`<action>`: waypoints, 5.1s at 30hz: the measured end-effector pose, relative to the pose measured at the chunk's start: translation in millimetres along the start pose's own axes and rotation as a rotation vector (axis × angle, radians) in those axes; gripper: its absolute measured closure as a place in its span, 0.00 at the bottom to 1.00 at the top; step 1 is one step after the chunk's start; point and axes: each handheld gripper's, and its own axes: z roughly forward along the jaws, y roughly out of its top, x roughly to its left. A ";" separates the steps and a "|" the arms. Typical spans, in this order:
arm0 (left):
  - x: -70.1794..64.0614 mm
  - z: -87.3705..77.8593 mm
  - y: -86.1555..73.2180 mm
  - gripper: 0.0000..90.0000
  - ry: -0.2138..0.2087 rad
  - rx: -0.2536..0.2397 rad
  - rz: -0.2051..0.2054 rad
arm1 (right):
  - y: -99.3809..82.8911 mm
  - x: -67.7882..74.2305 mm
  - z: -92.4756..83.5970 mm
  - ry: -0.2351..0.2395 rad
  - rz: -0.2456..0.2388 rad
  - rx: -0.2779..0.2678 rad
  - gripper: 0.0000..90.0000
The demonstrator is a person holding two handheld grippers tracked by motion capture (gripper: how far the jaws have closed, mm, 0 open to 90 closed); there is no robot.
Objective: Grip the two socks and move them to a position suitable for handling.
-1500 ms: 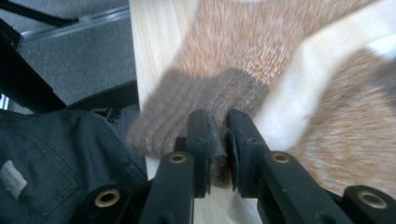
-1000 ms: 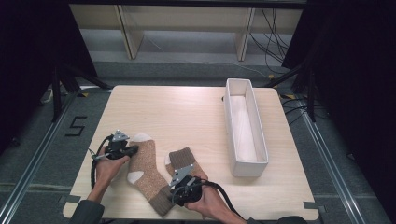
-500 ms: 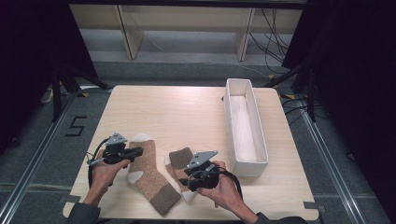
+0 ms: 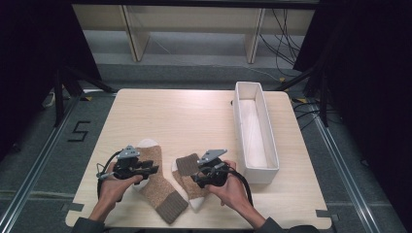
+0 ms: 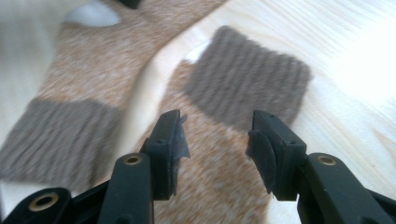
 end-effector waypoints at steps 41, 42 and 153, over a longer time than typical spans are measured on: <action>-19.7 22.9 8.7 0.70 -0.059 0.028 0.025 | 14.0 -10.1 -14.5 -0.018 0.026 -0.088 0.88; -22.8 26.4 9.7 0.70 -0.062 0.029 0.017 | 13.8 -11.8 -16.8 -0.005 0.009 -0.088 0.88; 8.3 47.1 37.4 0.90 -0.004 0.023 0.031 | -108.0 -20.9 -106.3 -0.065 0.098 0.022 0.65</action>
